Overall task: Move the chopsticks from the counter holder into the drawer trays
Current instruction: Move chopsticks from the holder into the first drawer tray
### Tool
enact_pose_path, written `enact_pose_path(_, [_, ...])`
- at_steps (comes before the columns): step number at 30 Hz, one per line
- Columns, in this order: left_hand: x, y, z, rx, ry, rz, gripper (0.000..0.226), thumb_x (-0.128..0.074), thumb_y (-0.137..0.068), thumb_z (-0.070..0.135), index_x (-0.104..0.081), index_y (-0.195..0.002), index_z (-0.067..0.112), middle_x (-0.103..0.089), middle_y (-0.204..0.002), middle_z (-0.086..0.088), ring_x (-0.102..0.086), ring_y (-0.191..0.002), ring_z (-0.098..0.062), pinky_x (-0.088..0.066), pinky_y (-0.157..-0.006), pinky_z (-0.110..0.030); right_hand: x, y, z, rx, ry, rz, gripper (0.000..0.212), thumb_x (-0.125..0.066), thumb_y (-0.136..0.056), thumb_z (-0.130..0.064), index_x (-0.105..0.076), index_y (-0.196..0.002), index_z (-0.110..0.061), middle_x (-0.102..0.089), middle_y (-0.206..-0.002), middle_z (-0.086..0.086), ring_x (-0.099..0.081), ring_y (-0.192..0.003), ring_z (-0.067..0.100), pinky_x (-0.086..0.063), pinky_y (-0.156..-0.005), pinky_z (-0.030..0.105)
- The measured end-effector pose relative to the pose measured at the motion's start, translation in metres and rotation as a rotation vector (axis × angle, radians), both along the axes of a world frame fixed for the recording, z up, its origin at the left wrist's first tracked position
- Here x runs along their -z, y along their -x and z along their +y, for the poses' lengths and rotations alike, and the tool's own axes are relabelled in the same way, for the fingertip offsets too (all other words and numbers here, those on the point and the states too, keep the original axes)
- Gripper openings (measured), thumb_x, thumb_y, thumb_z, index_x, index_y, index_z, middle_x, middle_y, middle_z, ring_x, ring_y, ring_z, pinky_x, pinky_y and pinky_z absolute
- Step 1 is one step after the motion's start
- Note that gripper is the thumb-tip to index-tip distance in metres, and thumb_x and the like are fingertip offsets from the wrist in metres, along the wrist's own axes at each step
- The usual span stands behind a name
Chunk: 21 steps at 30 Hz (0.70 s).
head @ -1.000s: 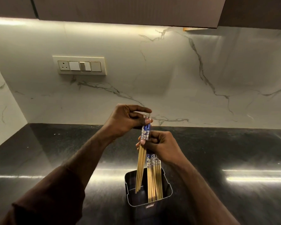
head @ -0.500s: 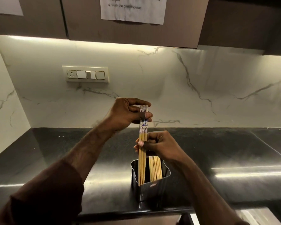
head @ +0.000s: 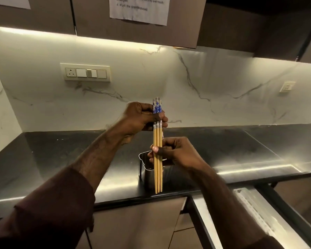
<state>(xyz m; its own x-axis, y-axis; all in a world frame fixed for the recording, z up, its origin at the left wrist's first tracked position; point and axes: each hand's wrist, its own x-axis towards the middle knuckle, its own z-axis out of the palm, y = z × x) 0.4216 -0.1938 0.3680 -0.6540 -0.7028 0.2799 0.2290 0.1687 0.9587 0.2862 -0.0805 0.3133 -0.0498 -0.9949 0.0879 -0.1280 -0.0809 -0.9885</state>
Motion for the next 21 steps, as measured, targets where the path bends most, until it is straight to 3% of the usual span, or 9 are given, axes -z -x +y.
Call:
enact_pose_path(4, [-0.002, 0.011, 0.014, 0.016, -0.034, 0.039, 0.01, -0.069, -0.082, 0.002, -0.07, -0.092, 0.003, -0.077, -0.081, -0.012, -0.075, -0.075, -0.025, -0.059, -0.063, -0.026, 0.011, 0.008, 0.033, -0.021, -0.067, -0.027, 0.024, -0.066, -0.09, -0.011, -0.066, -0.111, 0.002, -0.074, -0.103, 0.016, -0.073, -0.095, 0.026, -0.058, -0.081, 0.03])
enact_pose_path(7, [0.0, 0.026, 0.025, 0.057, -0.046, 0.022, 0.021, -0.073, -0.073, 0.011, -0.07, -0.092, 0.003, -0.077, -0.084, -0.013, -0.075, -0.077, -0.026, -0.06, -0.065, -0.028, 0.018, 0.019, 0.054, -0.008, -0.075, -0.033, 0.025, -0.066, -0.09, -0.011, -0.066, -0.112, 0.003, -0.074, -0.103, 0.017, -0.073, -0.093, 0.026, -0.057, -0.079, 0.027])
enact_pose_path(13, [0.012, 0.074, 0.055, 0.145, -0.051, 0.026, 0.016, -0.072, -0.078, 0.01, -0.07, -0.094, 0.004, -0.077, -0.088, -0.014, -0.075, -0.082, -0.028, -0.059, -0.067, -0.028, 0.026, 0.053, 0.096, 0.093, -0.068, -0.06, 0.01, -0.068, -0.089, -0.013, -0.075, -0.095, -0.016, -0.076, -0.096, 0.011, -0.074, -0.088, 0.025, -0.058, -0.073, 0.025])
enact_pose_path(16, [0.013, 0.107, 0.082, 0.207, -0.057, 0.012, 0.025, -0.073, -0.072, 0.016, -0.07, -0.094, 0.005, -0.077, -0.088, -0.014, -0.075, -0.083, -0.028, -0.059, -0.067, -0.028, 0.029, 0.077, 0.125, 0.174, -0.099, -0.064, 0.009, -0.07, -0.087, -0.014, -0.075, -0.094, -0.011, -0.076, -0.094, 0.012, -0.075, -0.086, 0.025, -0.058, -0.07, 0.024])
enact_pose_path(21, [0.015, 0.169, 0.137, 0.249, -0.065, -0.011, 0.017, -0.07, -0.081, 0.01, -0.069, -0.096, 0.003, -0.077, -0.087, -0.013, -0.075, -0.082, -0.027, -0.059, -0.067, -0.027, 0.028, 0.128, 0.184, 0.255, -0.131, -0.061, 0.017, -0.071, -0.086, -0.014, -0.073, -0.099, -0.003, -0.076, -0.093, 0.013, -0.075, -0.086, 0.025, -0.059, -0.071, 0.027])
